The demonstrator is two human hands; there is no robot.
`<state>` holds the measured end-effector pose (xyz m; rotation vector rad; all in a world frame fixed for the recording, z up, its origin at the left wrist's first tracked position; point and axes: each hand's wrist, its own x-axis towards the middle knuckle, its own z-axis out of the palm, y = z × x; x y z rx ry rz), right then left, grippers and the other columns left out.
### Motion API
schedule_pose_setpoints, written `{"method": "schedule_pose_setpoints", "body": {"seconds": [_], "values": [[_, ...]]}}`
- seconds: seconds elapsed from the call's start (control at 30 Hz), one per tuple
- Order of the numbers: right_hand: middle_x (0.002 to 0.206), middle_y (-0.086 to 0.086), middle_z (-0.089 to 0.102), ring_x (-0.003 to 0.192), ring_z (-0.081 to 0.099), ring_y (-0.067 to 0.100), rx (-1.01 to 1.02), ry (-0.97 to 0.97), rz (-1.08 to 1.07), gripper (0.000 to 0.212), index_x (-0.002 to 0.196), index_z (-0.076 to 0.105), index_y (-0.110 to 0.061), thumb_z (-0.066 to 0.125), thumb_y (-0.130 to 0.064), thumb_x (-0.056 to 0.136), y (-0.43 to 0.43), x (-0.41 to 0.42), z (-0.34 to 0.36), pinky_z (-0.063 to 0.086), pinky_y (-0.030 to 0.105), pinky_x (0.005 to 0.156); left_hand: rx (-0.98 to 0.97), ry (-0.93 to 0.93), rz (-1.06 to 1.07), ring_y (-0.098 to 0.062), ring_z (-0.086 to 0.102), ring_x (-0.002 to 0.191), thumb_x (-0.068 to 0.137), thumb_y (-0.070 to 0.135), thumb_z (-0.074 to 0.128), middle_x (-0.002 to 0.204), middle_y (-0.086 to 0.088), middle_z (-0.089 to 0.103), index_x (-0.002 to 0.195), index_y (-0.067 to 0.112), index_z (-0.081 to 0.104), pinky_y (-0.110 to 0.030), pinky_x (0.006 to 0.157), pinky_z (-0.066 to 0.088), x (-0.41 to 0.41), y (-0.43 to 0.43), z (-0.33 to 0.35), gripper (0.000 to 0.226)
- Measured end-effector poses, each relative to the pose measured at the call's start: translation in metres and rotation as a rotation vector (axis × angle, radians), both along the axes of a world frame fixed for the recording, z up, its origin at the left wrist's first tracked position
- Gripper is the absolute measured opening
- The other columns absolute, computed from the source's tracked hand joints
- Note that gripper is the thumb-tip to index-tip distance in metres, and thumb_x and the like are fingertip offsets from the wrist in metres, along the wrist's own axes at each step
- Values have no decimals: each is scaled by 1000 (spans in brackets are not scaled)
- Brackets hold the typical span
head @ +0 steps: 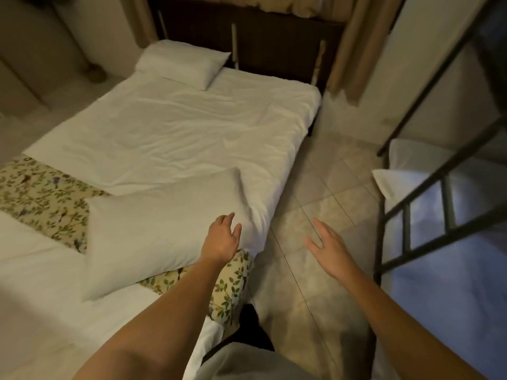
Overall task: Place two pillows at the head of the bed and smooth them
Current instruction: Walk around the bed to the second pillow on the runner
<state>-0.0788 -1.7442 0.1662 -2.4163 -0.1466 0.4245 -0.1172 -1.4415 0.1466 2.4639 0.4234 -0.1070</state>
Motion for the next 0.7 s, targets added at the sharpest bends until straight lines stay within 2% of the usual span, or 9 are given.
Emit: {"method": "schedule_pose_setpoints", "body": {"seconds": [0.2,0.33,0.47,0.6,0.7], "values": [[163,-1,31,149,30,21,-38,23,74,75,158,27,-30,54,-58,94,63,78,-8,30,42,119,-64,13,135,-28,42,140,104,44,39,152,-9,45,152,16,41,-40,116,34,58,57,-14,56],[162,2,34,146,34,22,-39,18,163,75,157,29,-24,56,-54,95,108,124,-10,31,39,117,-94,13,210,-28,40,141,105,44,39,154,-8,43,153,17,40,-40,115,35,91,102,-12,56],[160,-1,37,143,39,21,-19,82,208,92,156,28,-31,43,-83,82,150,165,-25,37,41,114,-96,8,307,-27,40,141,105,43,39,153,-8,43,153,17,41,-39,116,35,107,141,-16,55],[164,0,28,147,32,23,-29,157,300,86,157,22,-35,47,-76,86,190,190,-42,32,43,117,-92,58,423,-26,39,143,105,43,39,154,-6,42,153,17,40,-39,115,35,102,173,-24,55],[164,1,27,148,30,23,-13,183,370,110,159,21,-30,33,-95,70,218,209,-53,28,43,120,-74,96,499,-27,38,143,105,43,39,154,-7,41,153,17,39,-41,115,35,93,192,-31,55]]}}
